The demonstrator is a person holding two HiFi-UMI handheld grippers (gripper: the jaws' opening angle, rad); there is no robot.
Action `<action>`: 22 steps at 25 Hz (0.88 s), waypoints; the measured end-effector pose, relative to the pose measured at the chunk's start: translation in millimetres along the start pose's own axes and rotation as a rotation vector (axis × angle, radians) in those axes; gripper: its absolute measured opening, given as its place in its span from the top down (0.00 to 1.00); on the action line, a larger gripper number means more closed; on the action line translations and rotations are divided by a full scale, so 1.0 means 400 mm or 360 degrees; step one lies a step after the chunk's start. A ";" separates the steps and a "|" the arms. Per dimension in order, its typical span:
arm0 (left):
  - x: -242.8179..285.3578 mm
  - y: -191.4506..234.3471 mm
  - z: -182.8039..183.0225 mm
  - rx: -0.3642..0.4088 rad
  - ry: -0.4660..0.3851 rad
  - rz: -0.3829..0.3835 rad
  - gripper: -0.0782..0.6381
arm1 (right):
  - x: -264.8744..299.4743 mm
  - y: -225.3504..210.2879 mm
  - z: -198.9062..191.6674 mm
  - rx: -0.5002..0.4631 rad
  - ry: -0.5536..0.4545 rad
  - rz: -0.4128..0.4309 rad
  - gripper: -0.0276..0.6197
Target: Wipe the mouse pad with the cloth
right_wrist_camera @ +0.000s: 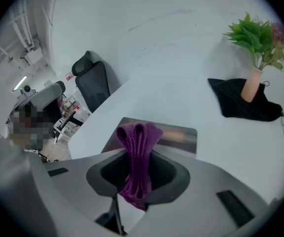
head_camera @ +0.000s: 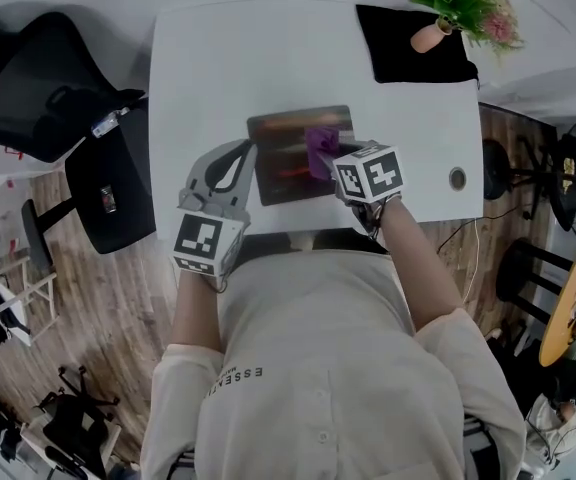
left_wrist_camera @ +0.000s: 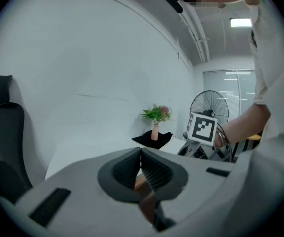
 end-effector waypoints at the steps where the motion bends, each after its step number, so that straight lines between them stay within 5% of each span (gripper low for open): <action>1: -0.012 0.009 -0.008 0.0005 0.0009 0.0005 0.89 | 0.013 0.030 -0.004 -0.0005 0.0013 0.0034 0.79; 12: -0.099 0.065 -0.095 0.0000 0.0088 0.0049 0.89 | 0.130 0.266 -0.071 -0.0046 0.0159 0.0248 0.79; 22: -0.113 0.054 -0.107 -0.0045 0.0032 0.0066 0.89 | 0.171 0.270 -0.090 -0.0067 0.0149 0.0215 0.79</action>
Point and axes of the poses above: the fingertips, and each gripper's own axes: x forward along the fingers, y to its left, z out of its top, the point moved 3 cm from there along -x, backward along the fingers, and after that the axes turned 3 degrees about -z, right-handed, at the moved point
